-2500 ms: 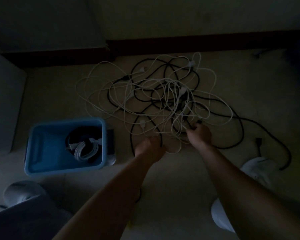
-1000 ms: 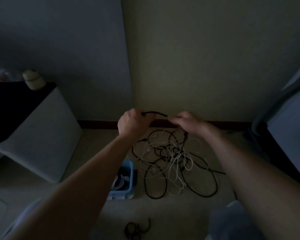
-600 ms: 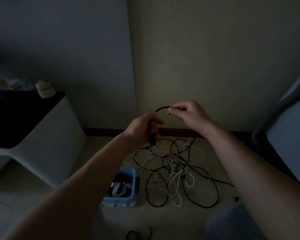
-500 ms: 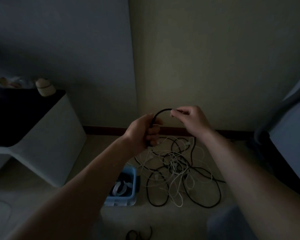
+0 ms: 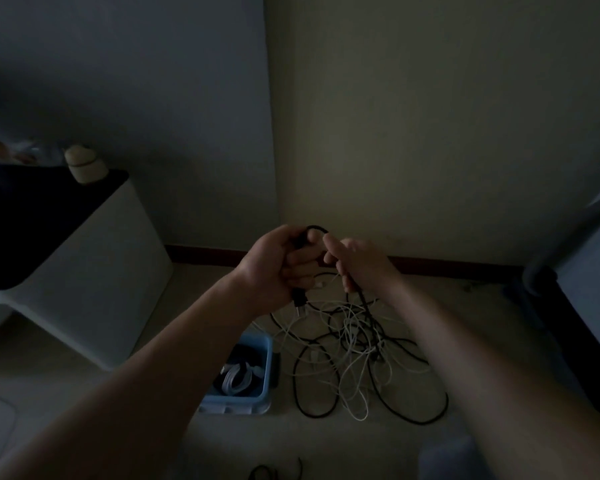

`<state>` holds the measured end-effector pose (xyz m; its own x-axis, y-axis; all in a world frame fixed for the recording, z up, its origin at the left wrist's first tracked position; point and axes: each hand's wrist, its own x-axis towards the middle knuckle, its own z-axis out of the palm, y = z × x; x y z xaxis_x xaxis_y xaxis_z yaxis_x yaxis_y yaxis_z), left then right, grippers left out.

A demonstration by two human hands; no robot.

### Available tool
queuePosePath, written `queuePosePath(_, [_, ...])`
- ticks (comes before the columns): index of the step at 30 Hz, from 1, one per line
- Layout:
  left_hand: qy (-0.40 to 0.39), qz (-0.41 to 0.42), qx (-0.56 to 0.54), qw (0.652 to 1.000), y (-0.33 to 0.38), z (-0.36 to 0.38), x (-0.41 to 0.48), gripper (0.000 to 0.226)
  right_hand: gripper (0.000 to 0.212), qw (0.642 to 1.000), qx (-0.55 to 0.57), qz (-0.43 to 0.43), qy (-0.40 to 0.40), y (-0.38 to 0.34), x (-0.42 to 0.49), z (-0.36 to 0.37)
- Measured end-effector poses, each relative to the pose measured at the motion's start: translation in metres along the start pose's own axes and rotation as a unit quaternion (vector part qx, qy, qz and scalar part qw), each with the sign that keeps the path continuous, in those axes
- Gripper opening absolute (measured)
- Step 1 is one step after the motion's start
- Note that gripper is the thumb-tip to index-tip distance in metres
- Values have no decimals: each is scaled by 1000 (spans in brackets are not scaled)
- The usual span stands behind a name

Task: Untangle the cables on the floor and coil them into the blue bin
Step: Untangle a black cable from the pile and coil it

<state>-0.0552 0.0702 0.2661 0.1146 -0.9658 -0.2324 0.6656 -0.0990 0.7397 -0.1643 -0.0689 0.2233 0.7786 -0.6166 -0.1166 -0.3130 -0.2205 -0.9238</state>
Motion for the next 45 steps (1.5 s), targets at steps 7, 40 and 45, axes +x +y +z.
queuePosePath(7, [82,121,-102,984,20,-19,-9,28,36,989,70,53,-119,12,-1,5])
queuePosePath(40, [208,147,460,851,-22,-9,19,25,30,976,-107,-142,-124,-22,-47,-6])
queuePosePath(45, [123,38,444,887,-33,-1,13,41,29,981,-66,-183,20,-13,-45,-11])
